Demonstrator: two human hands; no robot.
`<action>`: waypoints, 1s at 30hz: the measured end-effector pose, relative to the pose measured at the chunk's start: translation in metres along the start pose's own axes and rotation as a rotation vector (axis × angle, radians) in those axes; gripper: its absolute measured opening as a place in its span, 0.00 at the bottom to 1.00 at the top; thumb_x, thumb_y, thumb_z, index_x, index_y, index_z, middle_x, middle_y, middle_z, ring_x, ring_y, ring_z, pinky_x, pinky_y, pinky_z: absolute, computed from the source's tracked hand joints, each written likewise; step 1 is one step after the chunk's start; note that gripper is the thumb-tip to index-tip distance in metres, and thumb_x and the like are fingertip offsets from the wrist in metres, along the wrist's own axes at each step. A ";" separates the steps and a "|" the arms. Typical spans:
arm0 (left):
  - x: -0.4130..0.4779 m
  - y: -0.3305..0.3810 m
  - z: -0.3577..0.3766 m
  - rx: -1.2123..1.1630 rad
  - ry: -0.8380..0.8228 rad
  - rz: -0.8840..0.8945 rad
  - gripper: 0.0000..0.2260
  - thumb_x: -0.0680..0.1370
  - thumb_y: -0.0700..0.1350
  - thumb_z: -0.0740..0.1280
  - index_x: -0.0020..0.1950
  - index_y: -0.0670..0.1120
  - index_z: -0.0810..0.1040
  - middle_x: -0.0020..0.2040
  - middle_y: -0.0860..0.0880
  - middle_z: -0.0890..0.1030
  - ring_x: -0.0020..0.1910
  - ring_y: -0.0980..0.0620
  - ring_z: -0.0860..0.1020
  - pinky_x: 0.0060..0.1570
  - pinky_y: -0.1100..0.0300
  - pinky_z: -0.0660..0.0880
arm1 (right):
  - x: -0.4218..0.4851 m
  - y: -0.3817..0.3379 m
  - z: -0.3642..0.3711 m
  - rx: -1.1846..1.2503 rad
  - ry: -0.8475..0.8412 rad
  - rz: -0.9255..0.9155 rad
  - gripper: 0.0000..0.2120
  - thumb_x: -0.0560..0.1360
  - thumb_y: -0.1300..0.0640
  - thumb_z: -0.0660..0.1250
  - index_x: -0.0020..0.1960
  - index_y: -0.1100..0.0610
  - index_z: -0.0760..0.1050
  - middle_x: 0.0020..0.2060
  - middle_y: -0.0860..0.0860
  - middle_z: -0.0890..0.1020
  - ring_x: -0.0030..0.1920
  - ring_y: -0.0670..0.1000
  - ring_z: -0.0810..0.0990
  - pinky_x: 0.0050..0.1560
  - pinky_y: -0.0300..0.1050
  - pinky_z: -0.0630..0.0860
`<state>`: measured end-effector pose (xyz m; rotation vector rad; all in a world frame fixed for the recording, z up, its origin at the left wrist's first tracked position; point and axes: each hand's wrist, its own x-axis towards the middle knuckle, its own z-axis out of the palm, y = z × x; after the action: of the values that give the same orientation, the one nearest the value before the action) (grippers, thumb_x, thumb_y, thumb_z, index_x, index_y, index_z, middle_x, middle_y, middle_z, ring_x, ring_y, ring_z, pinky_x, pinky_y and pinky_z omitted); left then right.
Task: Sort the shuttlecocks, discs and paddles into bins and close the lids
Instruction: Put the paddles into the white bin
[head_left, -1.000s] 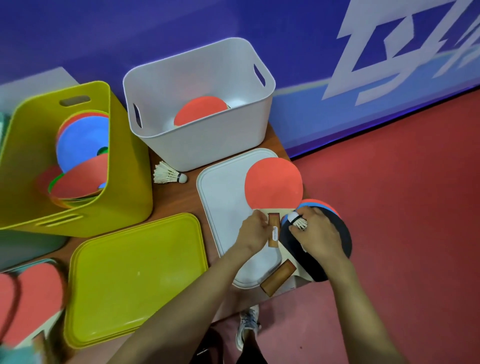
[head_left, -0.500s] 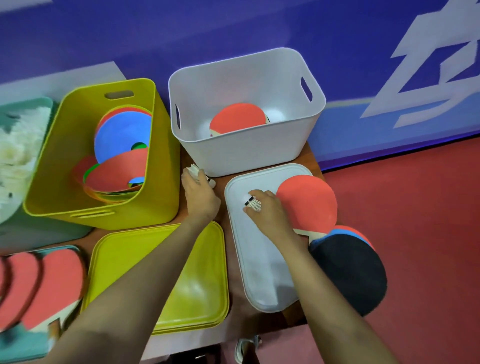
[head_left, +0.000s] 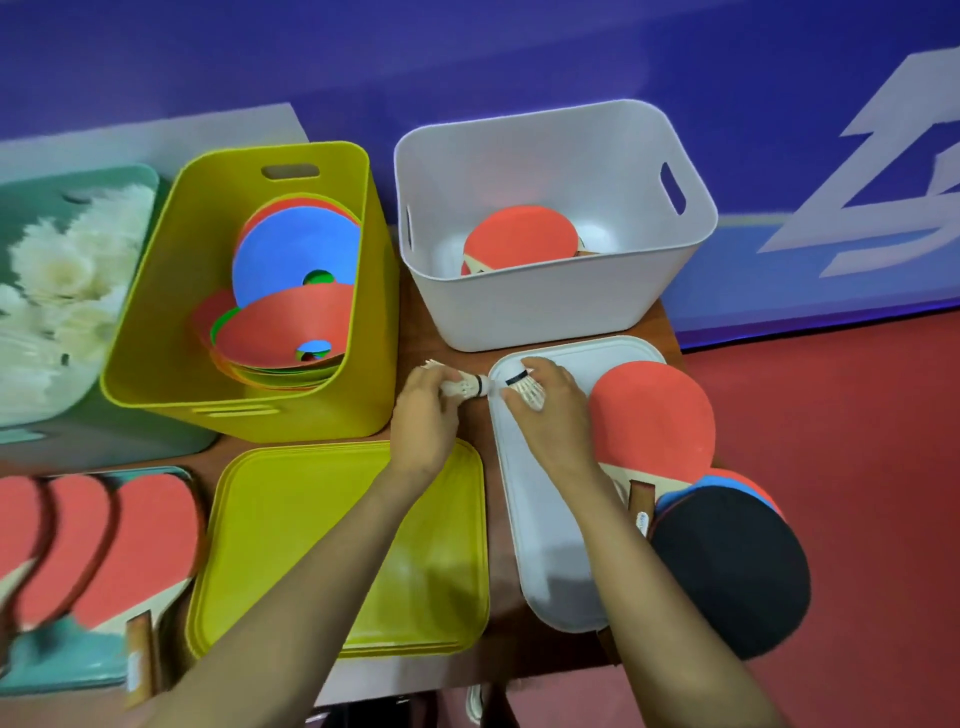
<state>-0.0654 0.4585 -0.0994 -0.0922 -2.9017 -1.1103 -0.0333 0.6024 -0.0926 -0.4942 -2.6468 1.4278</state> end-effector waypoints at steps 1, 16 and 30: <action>-0.013 0.005 -0.013 -0.002 0.003 0.088 0.09 0.73 0.34 0.65 0.51 0.43 0.78 0.49 0.45 0.77 0.47 0.45 0.77 0.47 0.55 0.73 | -0.005 -0.011 -0.002 0.060 0.056 -0.015 0.15 0.71 0.55 0.71 0.56 0.54 0.74 0.51 0.51 0.80 0.52 0.54 0.78 0.51 0.50 0.74; -0.057 -0.073 -0.258 -0.129 0.616 0.174 0.09 0.74 0.31 0.65 0.52 0.39 0.78 0.48 0.44 0.77 0.47 0.59 0.72 0.50 0.75 0.65 | -0.061 -0.220 0.088 0.234 0.096 -0.477 0.15 0.71 0.50 0.71 0.56 0.51 0.78 0.49 0.41 0.78 0.53 0.47 0.78 0.55 0.46 0.75; 0.031 -0.254 -0.385 -0.068 0.302 0.048 0.15 0.72 0.31 0.62 0.56 0.43 0.76 0.53 0.47 0.78 0.53 0.49 0.76 0.51 0.65 0.67 | -0.032 -0.347 0.265 0.047 -0.058 -0.400 0.11 0.77 0.52 0.65 0.56 0.56 0.70 0.49 0.48 0.76 0.52 0.49 0.74 0.46 0.41 0.68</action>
<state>-0.1096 0.0141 0.0203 0.0048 -2.5842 -1.1072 -0.1474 0.2045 0.0487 0.0828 -2.5520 1.3875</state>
